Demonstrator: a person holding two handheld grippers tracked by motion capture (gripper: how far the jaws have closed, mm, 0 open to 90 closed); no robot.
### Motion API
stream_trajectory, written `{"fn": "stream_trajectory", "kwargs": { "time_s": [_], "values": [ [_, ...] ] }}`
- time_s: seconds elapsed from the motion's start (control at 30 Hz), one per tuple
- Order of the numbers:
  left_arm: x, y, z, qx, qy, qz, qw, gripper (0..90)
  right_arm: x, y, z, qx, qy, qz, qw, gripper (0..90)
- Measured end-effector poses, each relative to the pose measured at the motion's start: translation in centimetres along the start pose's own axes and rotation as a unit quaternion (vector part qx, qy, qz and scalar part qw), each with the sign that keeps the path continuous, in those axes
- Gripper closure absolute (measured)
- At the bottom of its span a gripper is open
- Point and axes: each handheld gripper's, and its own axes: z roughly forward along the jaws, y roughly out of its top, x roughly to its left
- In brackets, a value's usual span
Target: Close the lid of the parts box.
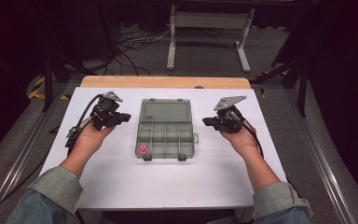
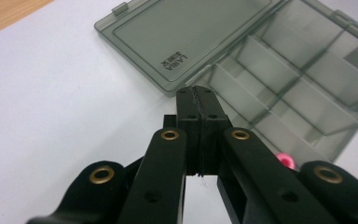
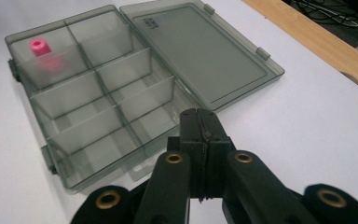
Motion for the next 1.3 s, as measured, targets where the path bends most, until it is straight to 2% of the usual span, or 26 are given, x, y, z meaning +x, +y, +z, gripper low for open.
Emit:
{"fn": "stream_trajectory", "kwargs": {
  "time_s": [0.1,0.17,0.23,0.43,0.6,0.77,0.87,1.0,1.1,1.17,1.2,1.3],
  "values": [
    [0.5,0.1,0.6,0.003,0.005,-0.003,1.0000,90.0,-0.3,0.2,0.2,0.001,0.000,0.004,1.0000,90.0],
    [1.2,0.0,0.9,0.000,0.002,-0.023,0.9997,90.0,-1.0,0.4,0.9,0.006,-0.002,0.010,0.9999,90.0],
    [1.8,0.0,1.2,-0.001,0.006,-0.030,0.9995,90.0,-1.5,0.6,1.5,0.002,0.000,0.018,0.9998,90.0],
    [1.9,0.1,1.9,-0.003,0.010,-0.020,0.9997,89.9,-2.1,0.9,2.9,0.008,-0.001,0.025,0.9996,90.0],
    [2.3,0.3,2.8,-0.007,0.013,-0.033,0.9993,89.9,-2.7,1.6,4.0,0.015,-0.007,0.026,0.9995,90.0],
    [2.8,0.3,3.8,-0.002,0.020,-0.036,0.9992,89.9,-3.3,1.7,4.9,0.027,-0.011,0.031,0.9991,90.0],
    [3.0,0.3,4.4,-0.001,0.037,-0.028,0.9989,89.9,-3.8,1.7,5.4,0.032,-0.015,0.035,0.9988,90.0],
    [3.5,0.1,4.9,-0.007,0.044,-0.021,0.9988,89.9,-4.0,1.7,5.8,0.029,-0.027,0.030,0.9988,90.0],
    [3.8,0.0,5.3,-0.003,0.041,-0.023,0.9989,89.9,-4.3,1.5,6.2,0.033,-0.026,0.036,0.9985,90.0],
    [3.9,-0.1,5.4,0.000,0.041,-0.018,0.9990,89.9,-4.4,1.4,6.5,0.038,-0.025,0.036,0.9983,90.0],
    [4.0,-0.1,5.7,0.004,0.034,-0.022,0.9992,89.9,-4.4,1.3,6.7,0.040,-0.025,0.035,0.9983,90.0],
    [4.2,-0.2,6.0,0.005,0.034,-0.023,0.9991,89.9,-4.5,1.3,7.1,0.045,-0.024,0.034,0.9981,90.0]
  ]
}}
